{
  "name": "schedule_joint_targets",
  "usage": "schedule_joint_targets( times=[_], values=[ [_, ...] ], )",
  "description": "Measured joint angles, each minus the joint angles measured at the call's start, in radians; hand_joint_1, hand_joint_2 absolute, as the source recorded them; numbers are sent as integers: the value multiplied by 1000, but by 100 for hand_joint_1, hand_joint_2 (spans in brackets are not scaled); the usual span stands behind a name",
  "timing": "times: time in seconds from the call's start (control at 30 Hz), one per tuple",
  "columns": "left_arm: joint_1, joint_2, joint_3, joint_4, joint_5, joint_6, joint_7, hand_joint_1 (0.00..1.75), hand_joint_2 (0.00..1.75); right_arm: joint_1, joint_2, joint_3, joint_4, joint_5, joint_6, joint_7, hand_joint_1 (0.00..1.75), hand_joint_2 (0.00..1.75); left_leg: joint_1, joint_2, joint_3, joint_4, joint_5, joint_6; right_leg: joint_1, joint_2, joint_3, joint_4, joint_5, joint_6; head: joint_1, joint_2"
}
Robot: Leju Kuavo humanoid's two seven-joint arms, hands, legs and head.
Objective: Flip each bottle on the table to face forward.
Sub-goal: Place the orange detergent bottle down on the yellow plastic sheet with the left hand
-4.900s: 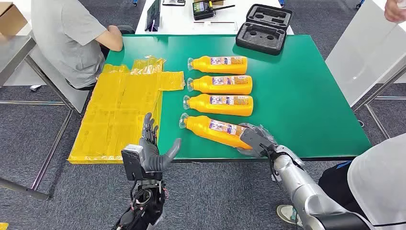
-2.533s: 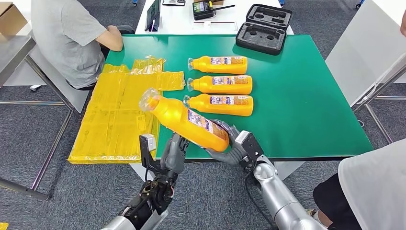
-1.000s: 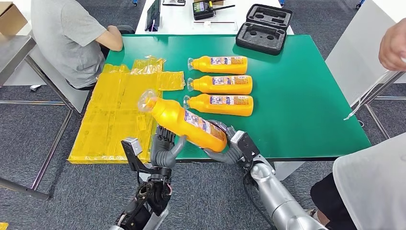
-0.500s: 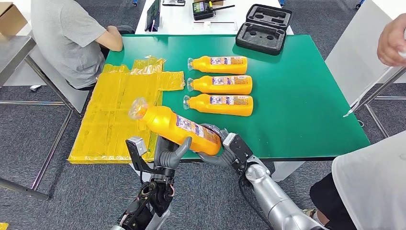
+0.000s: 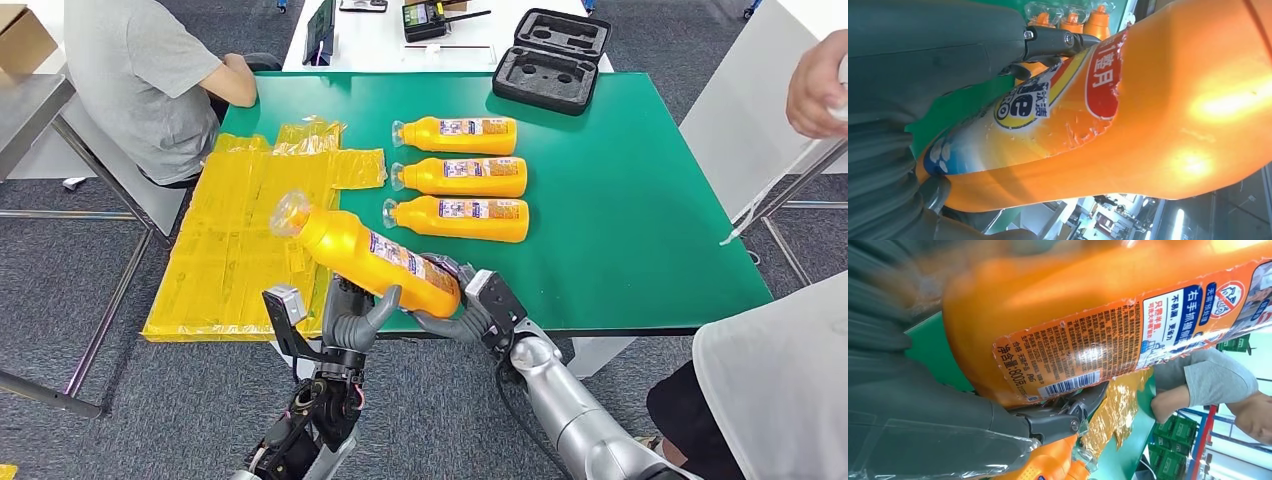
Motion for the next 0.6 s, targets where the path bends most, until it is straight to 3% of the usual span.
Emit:
schedule_joint_targets(
  times=[0.23,0.27,0.37,0.4,0.6],
  values=[
    [1,0,4,0,-11,-1,0,0,175,-3,-5,0,1,-8,7,0,173,175,0,0,0,0,0,0,0,0,0,0,0,0,0,0],
    [1,0,5,-1,-14,-1,0,9,175,-2,-5,0,2,-7,9,0,173,175,0,0,0,0,0,0,0,0,0,0,0,0,0,0],
    [2,0,6,-2,-16,-12,0,139,175,-2,-2,0,3,-4,10,0,173,175,0,0,0,0,0,0,0,0,0,0,0,0,0,0],
    [2,0,7,-2,-11,-20,0,174,175,-2,-1,0,4,-4,11,0,173,175,0,0,0,0,0,0,0,0,0,0,0,0,0,0],
    [4,0,16,-2,4,-60,-1,175,175,-2,6,0,13,4,19,-1,168,175,0,0,0,0,0,0,0,0,0,0,0,0,0,0]
  ],
)
